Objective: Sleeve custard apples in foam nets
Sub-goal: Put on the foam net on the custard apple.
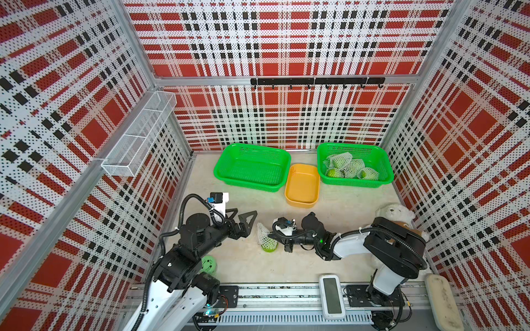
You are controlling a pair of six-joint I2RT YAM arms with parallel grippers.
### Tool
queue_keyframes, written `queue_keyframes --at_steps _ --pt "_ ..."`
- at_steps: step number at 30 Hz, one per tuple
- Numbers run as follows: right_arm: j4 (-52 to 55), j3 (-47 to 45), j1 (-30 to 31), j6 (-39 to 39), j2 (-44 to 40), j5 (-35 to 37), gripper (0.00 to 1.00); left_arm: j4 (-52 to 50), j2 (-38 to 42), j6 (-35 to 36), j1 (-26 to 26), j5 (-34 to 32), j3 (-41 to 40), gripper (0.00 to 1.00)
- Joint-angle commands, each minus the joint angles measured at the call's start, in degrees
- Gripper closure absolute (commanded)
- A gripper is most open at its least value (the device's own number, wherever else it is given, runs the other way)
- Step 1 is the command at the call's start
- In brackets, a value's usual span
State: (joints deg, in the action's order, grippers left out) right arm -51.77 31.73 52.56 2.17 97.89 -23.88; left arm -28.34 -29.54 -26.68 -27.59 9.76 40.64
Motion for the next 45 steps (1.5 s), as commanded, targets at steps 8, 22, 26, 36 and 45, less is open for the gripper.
queue_keyframes --at_steps 8,22,26,36,45 --pt "-6.9 -4.7 -0.6 -0.1 -1.2 -3.7 1.00 3.0 -1.6 0.9 -1.2 -0.1 -0.9 0.01" --pt "-13.1 -2.3 3.3 -2.5 1.5 -2.2 1.00 3.1 -1.4 0.6 -2.5 -1.4 -1.5 0.01" --pt "-8.2 -0.2 3.3 -4.8 1.7 -4.0 1.00 3.7 -1.6 0.6 -2.8 -1.6 -1.9 0.01" --pt "-4.5 -5.2 2.7 -5.6 0.7 1.7 1.00 4.5 -2.7 0.7 -3.6 -1.9 -1.8 0.01" --pt "-5.5 -7.3 3.0 -3.4 -1.5 -0.6 1.00 6.2 -3.4 0.6 -3.9 -1.5 -3.0 0.01"
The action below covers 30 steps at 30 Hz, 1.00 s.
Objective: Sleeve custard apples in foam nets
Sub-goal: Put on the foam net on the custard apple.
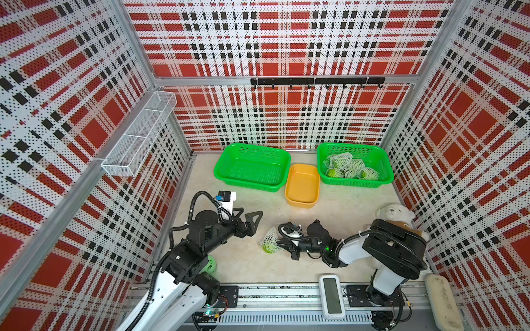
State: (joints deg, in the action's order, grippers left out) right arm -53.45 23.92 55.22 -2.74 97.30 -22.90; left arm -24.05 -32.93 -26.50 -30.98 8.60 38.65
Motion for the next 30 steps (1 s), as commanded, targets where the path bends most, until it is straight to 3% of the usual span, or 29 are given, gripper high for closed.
queue_keyframes --at_steps 1,9,13,22,27,30 --pt "-5.2 0.9 0.5 1.5 -0.3 -1.8 1.00 2.2 0.0 0.4 -0.6 -0.3 -1.4 0.01" --pt "-9.5 4.8 1.8 -0.2 4.1 -5.7 1.00 5.6 3.2 0.7 -3.1 -0.8 -6.9 0.01" --pt "-7.4 6.7 1.8 -1.1 5.0 -4.9 1.00 9.2 6.8 1.9 -7.0 -2.8 -12.4 0.01" --pt "-2.2 6.8 1.8 0.1 4.8 -3.0 1.00 15.8 13.4 4.1 -23.5 -20.8 -24.6 0.01" --pt "0.6 6.6 1.8 0.4 3.6 -2.4 0.84 17.9 16.6 3.7 -29.6 -29.1 -29.2 0.01" --pt "2.3 7.1 1.7 0.8 3.4 -1.2 0.68 17.8 17.1 3.6 -30.6 -31.4 -29.9 0.01"
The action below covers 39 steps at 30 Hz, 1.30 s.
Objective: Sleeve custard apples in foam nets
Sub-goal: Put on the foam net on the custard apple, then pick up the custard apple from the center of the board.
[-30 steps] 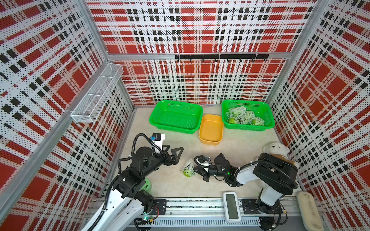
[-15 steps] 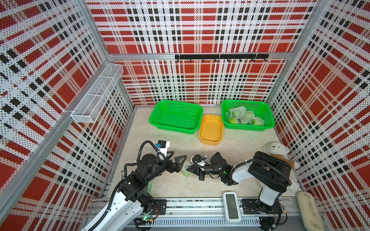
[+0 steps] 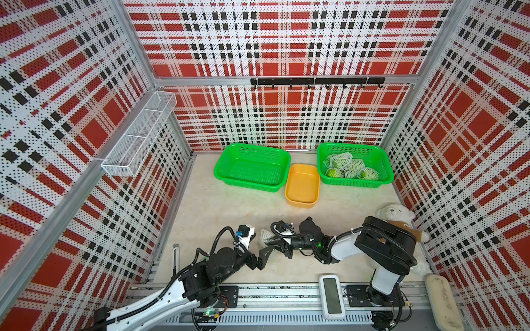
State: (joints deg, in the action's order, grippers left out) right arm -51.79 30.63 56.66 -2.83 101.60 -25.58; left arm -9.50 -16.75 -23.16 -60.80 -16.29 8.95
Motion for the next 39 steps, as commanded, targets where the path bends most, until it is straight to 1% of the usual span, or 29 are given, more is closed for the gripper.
queue_keyframes --at_steps 1,2,5,7,9,12,16,17,20,22,25,28,31,33,36,39 --pt "0.9 0.5 0.3 0.9 -1.0 2.0 0.63 3.3 0.8 0.2 -0.9 -6.6 -0.1 0.01" --pt "0.8 0.6 0.4 1.0 -1.0 2.6 0.60 3.3 0.7 0.3 -0.8 -6.8 -0.1 0.01" --pt "0.2 0.6 0.6 1.1 -1.3 4.1 0.55 3.1 0.2 0.3 -0.8 -7.3 0.1 0.01" --pt "0.4 0.5 0.6 0.5 -1.5 6.2 0.50 3.1 -0.2 0.0 -0.8 -7.1 -0.3 0.01" --pt "0.8 0.5 0.4 -0.5 -2.3 8.3 0.47 3.5 -0.8 -0.6 -0.8 -6.7 -1.1 0.00" --pt "4.1 2.4 -1.2 -3.0 -3.0 5.3 0.47 4.1 -1.6 -1.2 -1.0 -6.7 -2.1 0.01" --pt "5.4 2.6 -1.8 -3.1 -3.6 3.0 0.47 7.2 -3.4 -1.4 -1.1 -7.6 -4.1 0.01" --pt "5.6 2.4 -2.1 -2.8 -3.8 1.5 0.47 8.2 -4.1 -1.7 -1.1 -8.4 -4.5 0.00" --pt "9.3 2.8 -1.8 -0.2 -4.5 2.1 0.42 9.2 -6.4 -2.0 -1.1 -9.3 -4.3 0.01" --pt "11.7 3.0 -1.3 1.4 -5.3 5.4 0.39 9.5 -7.3 -1.6 -1.0 -9.4 -3.6 0.01" --pt "11.6 2.5 -1.1 2.3 -6.3 7.4 0.23 9.5 -7.3 -0.7 -0.9 -9.9 -3.0 0.01" --pt "11.0 1.9 -0.5 3.5 -7.5 9.4 0.13 9.5 -6.7 -0.3 0.0 -9.4 -3.1 0.01" --pt "12.2 1.7 0.2 5.4 -8.3 11.4 0.13 9.5 -5.8 -0.5 1.6 -8.0 -3.5 0.01" --pt "11.7 1.2 0.7 6.7 -8.4 11.2 0.13 9.8 -5.6 -1.3 3.0 -6.7 -4.3 0.01" --pt "7.6 -0.6 0.7 7.3 -8.2 8.7 0.13 11.2 -6.6 -2.1 4.5 -4.2 -5.1 0.01" --pt "8.3 -0.8 0.7 8.6 -8.5 6.6 0.12 11.8 -10.0 -2.3 4.5 -4.5 -4.2 0.01"
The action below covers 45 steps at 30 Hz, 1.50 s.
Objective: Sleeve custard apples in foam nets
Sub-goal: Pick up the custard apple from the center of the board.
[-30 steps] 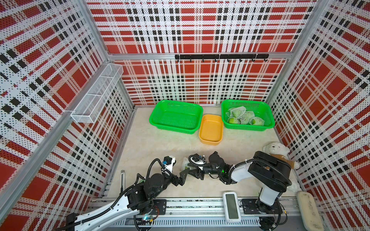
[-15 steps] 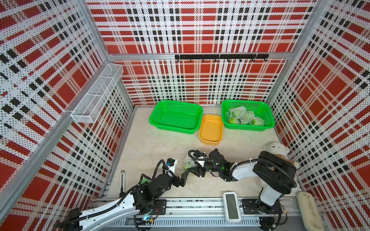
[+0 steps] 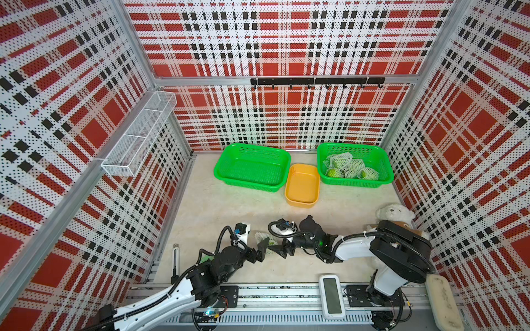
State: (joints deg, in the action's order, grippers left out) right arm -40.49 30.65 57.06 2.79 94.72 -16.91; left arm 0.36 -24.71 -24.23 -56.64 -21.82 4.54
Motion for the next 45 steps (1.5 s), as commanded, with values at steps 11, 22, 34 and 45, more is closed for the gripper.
queue_keyframes --at_steps 11,22,34,45 --pt "0.4 1.3 -1.3 3.0 -0.4 -6.4 0.03 -3.2 -0.3 -1.2 0.9 2.3 6.0 0.01" --pt "3.8 8.7 -3.1 7.2 6.5 -15.5 0.00 -13.1 7.5 -1.6 3.3 5.6 12.1 0.01" --pt "5.3 10.1 -3.1 11.3 11.4 -18.2 0.15 -11.4 5.7 -1.4 4.1 7.0 12.1 0.01" --pt "3.3 8.1 -3.2 11.9 13.1 -16.5 0.31 -10.1 3.5 -1.4 4.6 7.8 12.3 0.01"
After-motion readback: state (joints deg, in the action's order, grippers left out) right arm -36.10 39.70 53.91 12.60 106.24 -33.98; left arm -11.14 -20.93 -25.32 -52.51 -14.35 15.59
